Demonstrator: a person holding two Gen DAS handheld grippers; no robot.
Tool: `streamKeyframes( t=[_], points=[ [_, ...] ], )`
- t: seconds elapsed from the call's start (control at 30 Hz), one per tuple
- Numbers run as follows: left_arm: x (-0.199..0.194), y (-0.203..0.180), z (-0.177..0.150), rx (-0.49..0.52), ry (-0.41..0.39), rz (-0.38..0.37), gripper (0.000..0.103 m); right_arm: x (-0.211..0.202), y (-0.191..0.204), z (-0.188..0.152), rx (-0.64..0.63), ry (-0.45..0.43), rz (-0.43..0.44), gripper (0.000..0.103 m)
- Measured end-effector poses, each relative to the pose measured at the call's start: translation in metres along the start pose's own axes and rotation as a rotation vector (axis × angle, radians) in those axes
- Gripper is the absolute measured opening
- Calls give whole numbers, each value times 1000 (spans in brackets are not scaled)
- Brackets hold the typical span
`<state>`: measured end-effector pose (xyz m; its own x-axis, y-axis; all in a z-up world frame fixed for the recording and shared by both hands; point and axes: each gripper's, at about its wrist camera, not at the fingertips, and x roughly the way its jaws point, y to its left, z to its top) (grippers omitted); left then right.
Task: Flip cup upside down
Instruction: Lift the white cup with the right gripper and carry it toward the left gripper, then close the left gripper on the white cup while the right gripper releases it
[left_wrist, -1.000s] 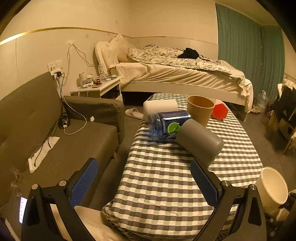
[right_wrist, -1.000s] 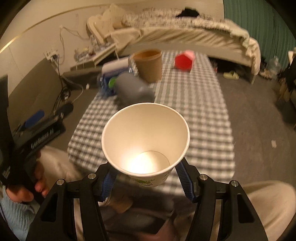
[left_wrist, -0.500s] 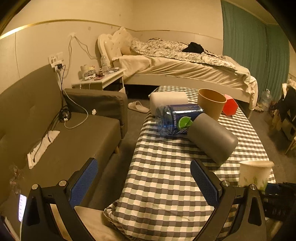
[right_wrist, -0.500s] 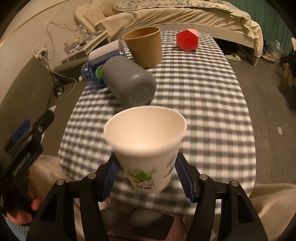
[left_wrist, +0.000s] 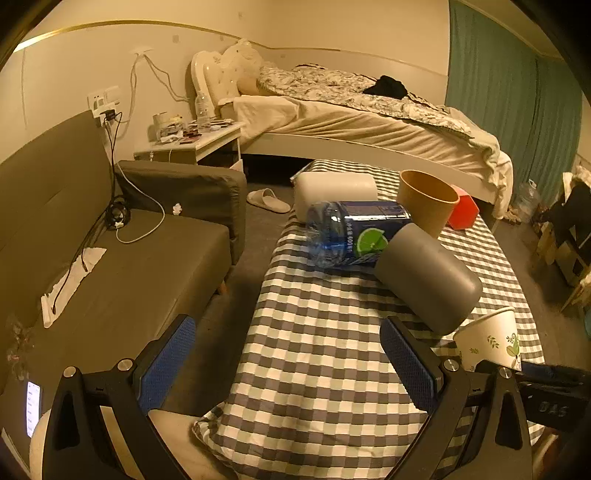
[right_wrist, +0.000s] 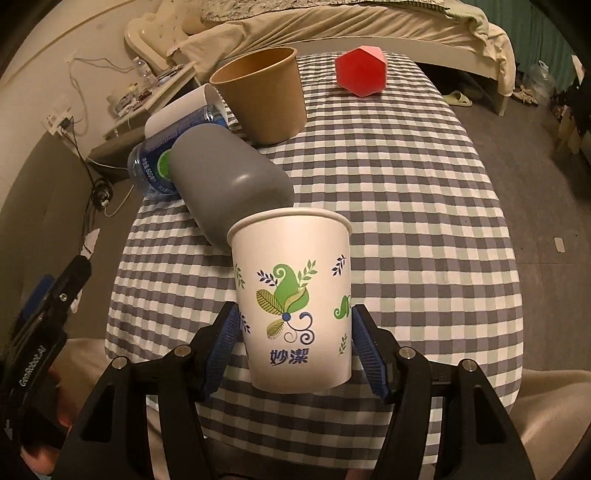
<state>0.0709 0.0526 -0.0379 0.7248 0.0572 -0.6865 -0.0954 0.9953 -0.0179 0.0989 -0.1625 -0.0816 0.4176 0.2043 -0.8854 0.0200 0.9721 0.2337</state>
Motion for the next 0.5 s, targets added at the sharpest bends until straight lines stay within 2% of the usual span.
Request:
streamKeyframes(
  t=[0.03, 0.2, 0.37, 0.5],
  points=[
    [0, -2, 0, 5, 0, 3, 103, -3, 0, -1, 1, -7, -2, 71],
    [-4, -5, -2, 15, -5, 15, 103, -32, 0, -3, -55, -103, -12, 76],
    [-11, -8, -8, 51, -10, 32, 103, -63, -4, -6, -110, -211, -56, 77],
    [-20, -7, -13, 36, 0, 9, 103, -83, -14, -6, -126, -279, -99, 80]
  ],
)
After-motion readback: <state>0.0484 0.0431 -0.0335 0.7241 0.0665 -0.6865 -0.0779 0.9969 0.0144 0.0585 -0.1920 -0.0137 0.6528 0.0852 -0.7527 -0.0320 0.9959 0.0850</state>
